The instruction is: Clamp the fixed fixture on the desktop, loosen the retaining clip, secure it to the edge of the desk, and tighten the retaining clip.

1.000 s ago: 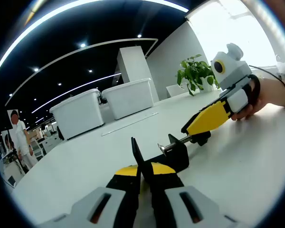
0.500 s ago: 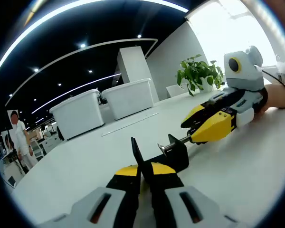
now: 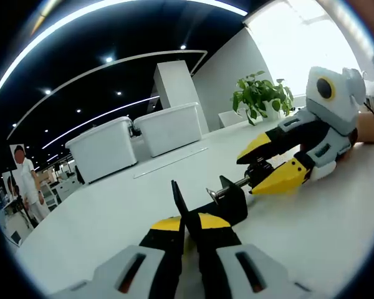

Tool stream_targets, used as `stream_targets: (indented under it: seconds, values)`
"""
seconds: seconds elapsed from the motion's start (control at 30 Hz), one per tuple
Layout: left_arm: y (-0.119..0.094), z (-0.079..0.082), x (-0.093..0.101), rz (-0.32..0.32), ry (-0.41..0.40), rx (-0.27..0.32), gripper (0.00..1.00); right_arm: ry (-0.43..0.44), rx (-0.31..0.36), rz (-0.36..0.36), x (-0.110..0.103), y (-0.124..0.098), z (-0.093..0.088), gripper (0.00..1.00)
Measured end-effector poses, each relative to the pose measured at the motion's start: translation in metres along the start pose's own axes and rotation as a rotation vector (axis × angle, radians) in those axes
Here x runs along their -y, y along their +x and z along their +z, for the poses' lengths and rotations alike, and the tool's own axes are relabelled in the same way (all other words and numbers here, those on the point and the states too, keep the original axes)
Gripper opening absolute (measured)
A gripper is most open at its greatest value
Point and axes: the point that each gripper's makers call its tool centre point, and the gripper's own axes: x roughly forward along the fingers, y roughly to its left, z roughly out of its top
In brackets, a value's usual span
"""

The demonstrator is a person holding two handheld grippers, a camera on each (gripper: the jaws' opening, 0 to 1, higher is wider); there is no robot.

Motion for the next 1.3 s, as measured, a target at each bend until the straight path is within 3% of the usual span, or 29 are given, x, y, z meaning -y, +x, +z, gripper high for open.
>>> stream_targets:
  seconds: [0.13, 0.23, 0.33, 0.5, 0.67, 0.77, 0.8, 1.0, 1.1, 1.3]
  values:
    - [0.000, 0.000, 0.000, 0.000, 0.000, 0.000, 0.07, 0.236, 0.073, 0.032, 0.003, -0.004, 0.017, 0.36]
    - [0.000, -0.001, 0.000, -0.001, 0.000, 0.000, 0.07, 0.413, 0.116, 0.018, 0.021, -0.010, 0.023, 0.32]
    - [-0.001, -0.001, 0.000, -0.001, 0.000, 0.000, 0.07, 0.525, 0.112, 0.021, 0.030, -0.011, 0.020, 0.28]
    - [0.000, -0.001, -0.001, -0.001, 0.000, 0.000, 0.07, 0.603, 0.082, 0.061, 0.027, -0.008, 0.013, 0.28]
    - [0.000, -0.001, -0.001, -0.001, 0.000, 0.000, 0.07, 0.640, 0.043, 0.122, 0.015, -0.005, 0.010, 0.27]
    - [0.000, -0.001, -0.001, -0.001, 0.000, 0.000, 0.07, 0.647, 0.013, 0.110, 0.016, -0.003, 0.002, 0.26]
    - [0.000, -0.001, -0.001, -0.001, -0.001, -0.002, 0.07, 0.688, 0.007, 0.124, 0.013, -0.003, 0.002, 0.26]
    - [-0.001, -0.001, -0.001, -0.002, -0.001, -0.001, 0.07, 0.684, 0.009, 0.128, 0.012, -0.004, 0.002, 0.26]
    - [0.000, -0.001, -0.002, -0.002, -0.001, -0.001, 0.07, 0.637, 0.017, 0.124, 0.011, -0.004, 0.003, 0.26]
    - [0.000, 0.000, -0.002, -0.001, -0.001, -0.001, 0.07, 0.465, 0.048, 0.101, 0.009, -0.005, 0.007, 0.25]
